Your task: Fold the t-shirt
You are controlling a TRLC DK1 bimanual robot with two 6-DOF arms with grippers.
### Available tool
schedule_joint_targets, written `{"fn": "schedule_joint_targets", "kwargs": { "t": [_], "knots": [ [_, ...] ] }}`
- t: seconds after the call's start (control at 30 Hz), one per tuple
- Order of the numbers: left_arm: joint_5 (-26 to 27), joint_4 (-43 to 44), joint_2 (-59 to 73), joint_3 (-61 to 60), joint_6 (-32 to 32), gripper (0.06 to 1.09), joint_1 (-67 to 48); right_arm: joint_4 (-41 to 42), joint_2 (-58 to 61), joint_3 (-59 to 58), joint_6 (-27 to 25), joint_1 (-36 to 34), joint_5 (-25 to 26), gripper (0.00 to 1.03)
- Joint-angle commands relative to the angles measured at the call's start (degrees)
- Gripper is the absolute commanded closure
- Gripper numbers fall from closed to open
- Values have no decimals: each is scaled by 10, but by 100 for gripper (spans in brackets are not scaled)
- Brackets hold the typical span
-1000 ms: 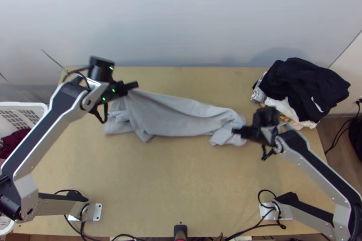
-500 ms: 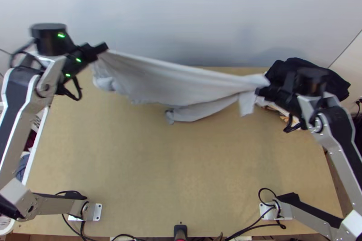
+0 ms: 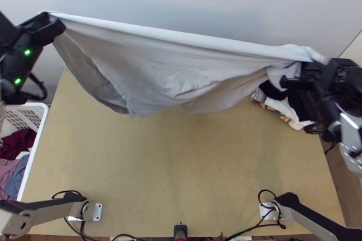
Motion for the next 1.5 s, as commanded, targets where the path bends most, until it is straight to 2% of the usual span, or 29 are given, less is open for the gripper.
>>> {"fn": "schedule_joint_targets", "kwargs": {
  "t": [0.0, 0.2, 0.43, 0.6, 0.73, 0.87, 0.97, 1.03, 1.1, 1.2, 1.4, 1.47],
  "knots": [
    [-6, 3, -68, 9, 78, 105, -63, -51, -31, 73, -34, 55, 40, 100],
    [34, -56, -114, 6, 82, 105, -81, -115, -63, 107, -34, 82, 38, 100],
    [51, -154, -163, 3, 94, 105, -118, -261, -77, 169, -14, 142, 32, 100],
    [65, -231, -198, -1, 93, 105, -140, -340, -94, 183, 21, 147, -10, 100],
    [67, -249, -231, -50, 93, 105, -139, -352, -98, 183, 41, 147, -22, 100],
    [96, -263, -261, -128, 84, 105, -139, -390, -99, 157, 74, 147, -59, 100],
    [105, -257, -276, -203, 70, 105, -140, -387, -120, 85, 96, 161, -80, 100],
    [127, -237, -289, -265, 68, 105, -139, -363, -139, 27, 93, 154, -98, 100],
    [140, -201, -307, -343, 68, 105, -138, -334, -159, -31, 83, 153, -106, 100],
    [141, -146, -316, -429, 66, 105, -124, -332, -162, -70, 85, 154, -127, 100],
    [156, -39, -279, -491, 66, 105, -75, -318, -133, -105, 89, 147, -173, 100],
    [178, -13, -248, -498, 67, 105, -37, -296, -116, -131, 77, 113, -192, 100]
  ]
}}
